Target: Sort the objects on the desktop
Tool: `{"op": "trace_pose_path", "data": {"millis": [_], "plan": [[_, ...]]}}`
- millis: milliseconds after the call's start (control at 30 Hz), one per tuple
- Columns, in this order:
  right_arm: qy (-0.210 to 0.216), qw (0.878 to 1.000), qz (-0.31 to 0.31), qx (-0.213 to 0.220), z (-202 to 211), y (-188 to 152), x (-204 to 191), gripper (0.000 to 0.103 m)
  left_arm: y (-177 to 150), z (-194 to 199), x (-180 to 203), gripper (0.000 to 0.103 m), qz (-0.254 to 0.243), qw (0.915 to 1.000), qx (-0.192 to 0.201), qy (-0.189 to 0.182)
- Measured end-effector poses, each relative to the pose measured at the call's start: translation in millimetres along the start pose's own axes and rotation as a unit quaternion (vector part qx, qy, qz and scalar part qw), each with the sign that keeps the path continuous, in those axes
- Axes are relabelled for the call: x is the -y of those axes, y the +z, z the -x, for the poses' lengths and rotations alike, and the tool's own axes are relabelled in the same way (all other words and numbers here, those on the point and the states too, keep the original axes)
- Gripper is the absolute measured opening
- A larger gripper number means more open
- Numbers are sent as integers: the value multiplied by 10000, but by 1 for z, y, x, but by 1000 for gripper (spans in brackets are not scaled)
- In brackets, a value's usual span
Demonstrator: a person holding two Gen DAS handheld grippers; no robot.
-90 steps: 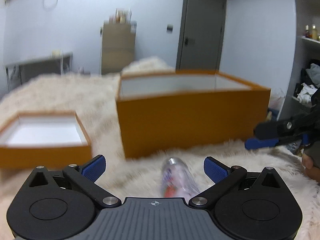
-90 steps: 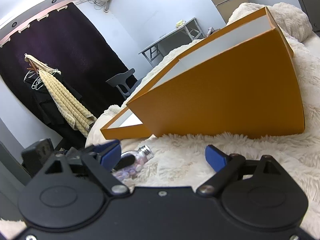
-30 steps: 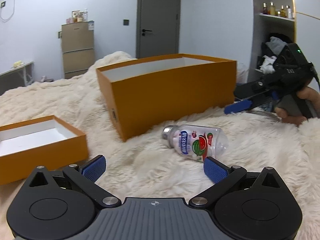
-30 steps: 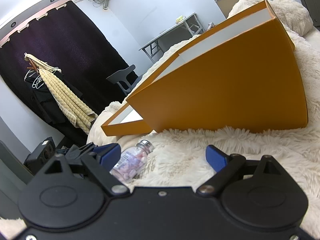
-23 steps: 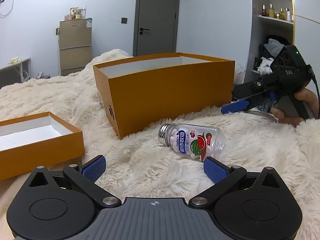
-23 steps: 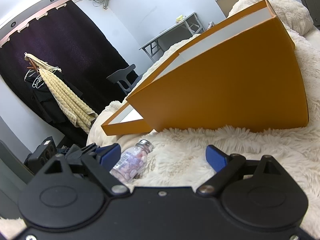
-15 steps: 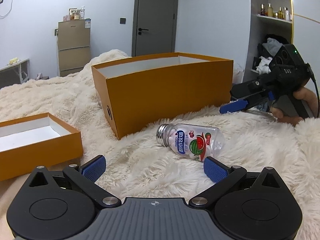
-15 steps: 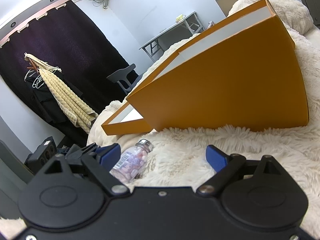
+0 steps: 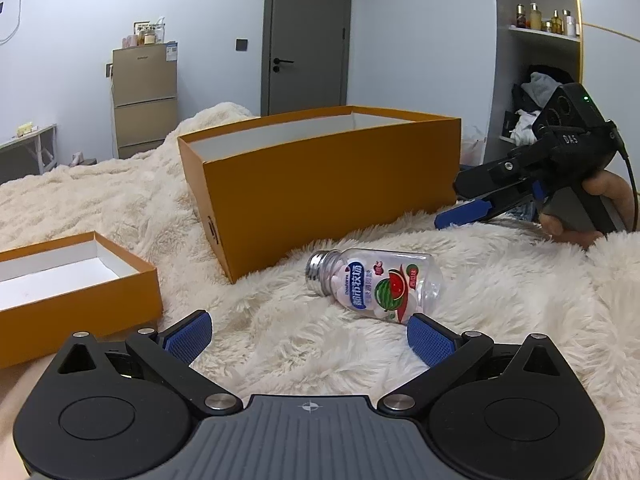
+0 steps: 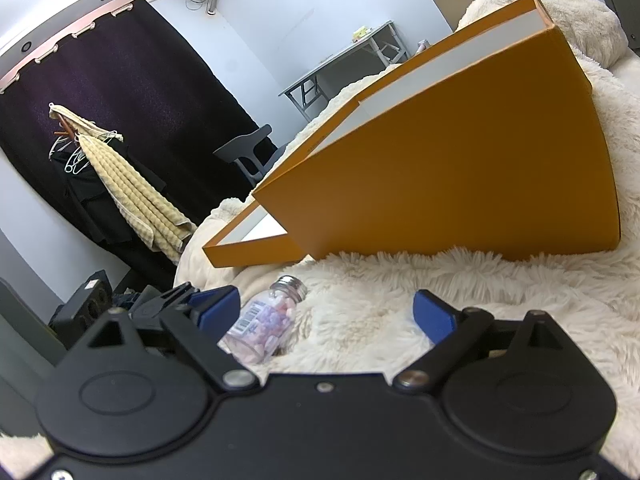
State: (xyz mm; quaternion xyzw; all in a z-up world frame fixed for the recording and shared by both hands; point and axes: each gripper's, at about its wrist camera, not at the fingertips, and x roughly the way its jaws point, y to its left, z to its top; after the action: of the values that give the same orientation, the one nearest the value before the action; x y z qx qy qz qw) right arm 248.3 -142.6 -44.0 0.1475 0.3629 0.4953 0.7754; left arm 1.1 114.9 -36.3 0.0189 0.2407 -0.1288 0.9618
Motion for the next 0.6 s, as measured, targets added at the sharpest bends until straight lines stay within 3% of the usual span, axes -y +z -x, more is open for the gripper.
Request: {"op": "trace_pose_path", "data": {"millis": [600], "plan": [[12, 10000, -14, -22, -1, 0, 3, 93, 2, 21, -17, 103, 150, 9996, 218, 108]]}}
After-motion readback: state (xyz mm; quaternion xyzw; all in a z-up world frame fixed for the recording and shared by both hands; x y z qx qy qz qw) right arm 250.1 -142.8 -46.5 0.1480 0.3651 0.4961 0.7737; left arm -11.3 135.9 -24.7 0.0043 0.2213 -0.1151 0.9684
